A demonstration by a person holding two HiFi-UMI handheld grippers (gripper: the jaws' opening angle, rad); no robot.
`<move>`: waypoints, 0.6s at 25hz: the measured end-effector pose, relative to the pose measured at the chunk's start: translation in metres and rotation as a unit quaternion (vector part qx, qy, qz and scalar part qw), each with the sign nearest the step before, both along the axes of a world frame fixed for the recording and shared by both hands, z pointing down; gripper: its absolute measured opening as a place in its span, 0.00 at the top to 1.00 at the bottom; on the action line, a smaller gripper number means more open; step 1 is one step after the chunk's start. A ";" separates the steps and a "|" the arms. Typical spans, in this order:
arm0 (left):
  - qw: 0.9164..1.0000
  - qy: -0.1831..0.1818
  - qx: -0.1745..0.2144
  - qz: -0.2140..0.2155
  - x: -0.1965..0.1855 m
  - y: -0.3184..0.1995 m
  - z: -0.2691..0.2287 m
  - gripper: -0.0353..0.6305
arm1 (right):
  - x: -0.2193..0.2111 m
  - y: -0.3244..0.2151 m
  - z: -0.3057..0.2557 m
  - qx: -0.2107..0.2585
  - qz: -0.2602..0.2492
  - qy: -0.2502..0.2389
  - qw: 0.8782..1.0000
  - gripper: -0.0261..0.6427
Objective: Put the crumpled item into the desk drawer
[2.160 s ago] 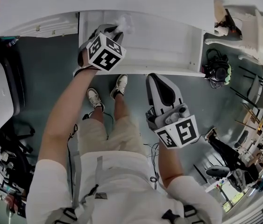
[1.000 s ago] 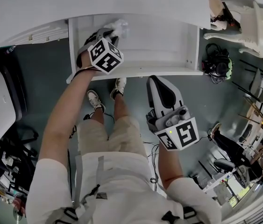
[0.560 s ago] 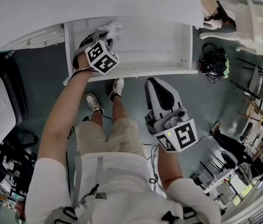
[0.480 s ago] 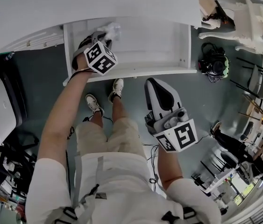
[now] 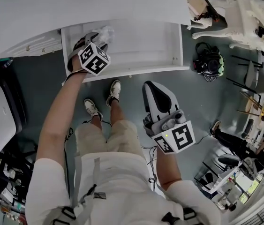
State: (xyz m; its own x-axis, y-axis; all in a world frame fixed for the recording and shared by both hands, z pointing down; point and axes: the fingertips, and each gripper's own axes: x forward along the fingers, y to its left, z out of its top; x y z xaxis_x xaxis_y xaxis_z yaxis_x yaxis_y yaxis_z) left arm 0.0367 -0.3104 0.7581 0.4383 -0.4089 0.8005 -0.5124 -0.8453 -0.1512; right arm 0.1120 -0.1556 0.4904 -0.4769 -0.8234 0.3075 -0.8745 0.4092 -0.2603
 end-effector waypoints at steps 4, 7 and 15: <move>1.000 0.009 0.021 -0.010 -0.001 0.005 -0.030 0.58 | 0.002 0.009 -0.020 0.011 0.004 0.001 1.000 0.95; 0.999 0.026 0.037 -0.025 -0.011 0.005 -0.060 0.58 | -0.001 0.011 -0.035 0.022 0.004 0.006 1.000 0.95; 0.994 0.074 0.044 -0.060 -0.037 0.028 -0.115 0.58 | -0.007 0.030 -0.067 0.036 0.012 0.022 0.999 0.95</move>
State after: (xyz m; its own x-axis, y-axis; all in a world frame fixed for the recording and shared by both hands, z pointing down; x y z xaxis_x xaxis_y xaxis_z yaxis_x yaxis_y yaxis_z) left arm -0.0001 -0.2825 0.6427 0.4923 -0.5308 0.6899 -0.6312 -0.7634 -0.1369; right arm 0.1046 -0.1258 0.4237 -0.4446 -0.8546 0.2682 -0.8940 0.4048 -0.1921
